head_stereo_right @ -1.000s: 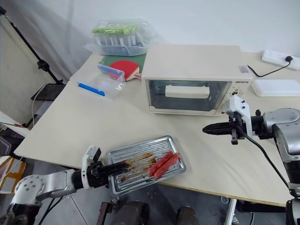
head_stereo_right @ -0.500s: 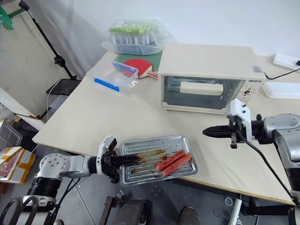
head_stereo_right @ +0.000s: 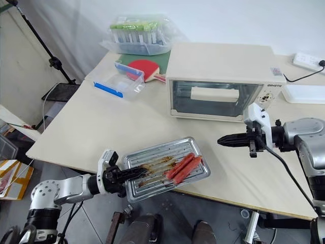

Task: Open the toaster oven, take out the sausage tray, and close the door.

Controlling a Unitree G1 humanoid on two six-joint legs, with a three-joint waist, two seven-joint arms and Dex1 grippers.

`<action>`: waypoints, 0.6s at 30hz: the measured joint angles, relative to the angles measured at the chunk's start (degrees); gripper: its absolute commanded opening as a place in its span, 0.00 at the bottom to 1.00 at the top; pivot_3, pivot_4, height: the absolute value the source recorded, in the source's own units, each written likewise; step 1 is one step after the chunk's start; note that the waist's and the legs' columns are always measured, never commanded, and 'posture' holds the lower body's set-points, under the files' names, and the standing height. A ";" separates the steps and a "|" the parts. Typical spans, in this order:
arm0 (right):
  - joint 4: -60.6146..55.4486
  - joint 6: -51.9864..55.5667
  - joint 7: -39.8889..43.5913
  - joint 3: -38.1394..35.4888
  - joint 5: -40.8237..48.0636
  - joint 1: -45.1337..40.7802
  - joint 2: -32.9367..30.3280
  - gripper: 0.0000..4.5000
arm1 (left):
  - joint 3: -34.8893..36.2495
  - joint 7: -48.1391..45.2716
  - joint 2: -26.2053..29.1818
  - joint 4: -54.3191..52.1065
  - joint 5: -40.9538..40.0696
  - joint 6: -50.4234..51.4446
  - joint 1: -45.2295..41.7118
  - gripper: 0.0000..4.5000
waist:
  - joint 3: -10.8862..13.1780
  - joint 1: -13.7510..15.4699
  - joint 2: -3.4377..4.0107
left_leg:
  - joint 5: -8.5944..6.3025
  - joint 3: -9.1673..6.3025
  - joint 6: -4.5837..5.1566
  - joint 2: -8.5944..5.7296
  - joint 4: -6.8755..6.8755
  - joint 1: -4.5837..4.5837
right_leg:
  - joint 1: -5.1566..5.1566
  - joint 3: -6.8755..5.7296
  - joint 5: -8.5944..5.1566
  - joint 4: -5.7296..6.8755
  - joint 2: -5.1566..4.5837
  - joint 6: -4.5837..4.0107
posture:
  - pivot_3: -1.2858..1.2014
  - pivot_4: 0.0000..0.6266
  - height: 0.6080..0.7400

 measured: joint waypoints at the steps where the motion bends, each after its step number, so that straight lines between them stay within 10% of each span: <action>1: 0.39 -0.01 0.24 0.16 -0.09 -0.46 0.00 0.01 | 0.07 0.70 0.07 -0.72 -0.83 -0.58 0.67 0.00 | 0.03 0.03 -0.04 | 0.00 0.07 0.01 0.01 0.00 -0.07 | -0.17 -0.01 -0.01 0.14 0.00 -0.02 | 0.52 0.24 1.00; 18: 4.41 -0.70 3.51 2.22 -2.33 -3.58 0.00 0.01 | 0.05 5.56 1.34 -7.72 -8.53 -9.84 8.40 0.00 | 0.19 -1.55 -0.31 | -0.15 0.22 -0.01 0.54 -0.04 -0.11 | -0.38 -0.01 -0.27 0.17 0.44 -0.51 | 0.52 0.24 1.00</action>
